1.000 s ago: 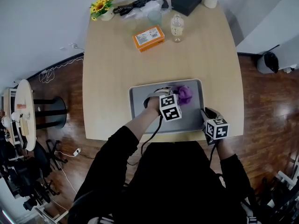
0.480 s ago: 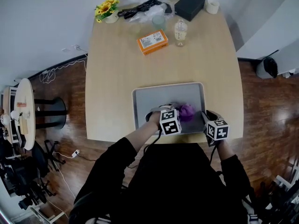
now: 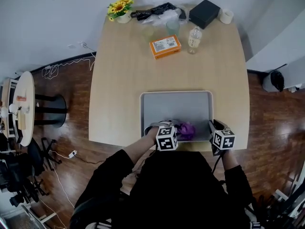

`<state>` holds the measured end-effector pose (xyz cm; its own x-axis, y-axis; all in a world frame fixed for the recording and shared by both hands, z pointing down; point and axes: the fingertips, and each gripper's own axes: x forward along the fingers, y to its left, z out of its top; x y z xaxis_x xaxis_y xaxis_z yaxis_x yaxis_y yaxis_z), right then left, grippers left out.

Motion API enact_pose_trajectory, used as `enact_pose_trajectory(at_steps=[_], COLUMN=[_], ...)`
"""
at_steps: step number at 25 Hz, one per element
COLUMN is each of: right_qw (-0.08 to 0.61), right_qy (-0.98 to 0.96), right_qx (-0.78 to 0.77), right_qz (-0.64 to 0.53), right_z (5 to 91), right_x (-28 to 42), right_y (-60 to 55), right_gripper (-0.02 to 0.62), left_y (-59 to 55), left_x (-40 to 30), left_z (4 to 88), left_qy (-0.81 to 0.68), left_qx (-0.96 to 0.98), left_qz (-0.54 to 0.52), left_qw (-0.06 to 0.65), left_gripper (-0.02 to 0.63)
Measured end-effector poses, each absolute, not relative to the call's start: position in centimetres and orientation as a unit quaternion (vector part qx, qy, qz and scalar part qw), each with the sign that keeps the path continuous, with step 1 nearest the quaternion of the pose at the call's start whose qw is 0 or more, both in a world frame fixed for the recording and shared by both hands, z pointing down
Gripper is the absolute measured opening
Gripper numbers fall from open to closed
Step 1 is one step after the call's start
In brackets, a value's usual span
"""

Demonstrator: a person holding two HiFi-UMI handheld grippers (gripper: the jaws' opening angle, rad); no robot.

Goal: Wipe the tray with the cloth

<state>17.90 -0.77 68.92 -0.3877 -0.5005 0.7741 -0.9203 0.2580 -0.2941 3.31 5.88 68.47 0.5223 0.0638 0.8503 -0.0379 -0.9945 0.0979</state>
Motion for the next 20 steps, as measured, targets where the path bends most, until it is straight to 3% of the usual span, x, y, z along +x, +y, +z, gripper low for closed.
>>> enact_pose_trajectory(at_steps=[10, 14, 20], right_qw=[0.27, 0.269, 0.277], right_qy=[-0.745, -0.744, -0.739], right_qx=[0.48, 0.484, 0.489], right_qz=[0.376, 0.374, 0.372], right_z=[68.9, 68.9, 69.0], right_x=[17.8, 17.8, 18.1], right_y=[-1.0, -0.9, -0.8], right_gripper=[0.086, 0.084, 0.084], left_y=[-11.7, -8.7, 4.8], left_x=[-2.0, -1.4, -0.3], left_z=[68.0, 68.1, 68.5], left_qy=[-0.144, -0.147, -0.041], left_qx=[0.82, 0.825, 0.846], left_qz=[0.553, 0.546, 0.531], left_qw=[0.017, 0.007, 0.022], left_gripper=[0.084, 0.084, 0.084])
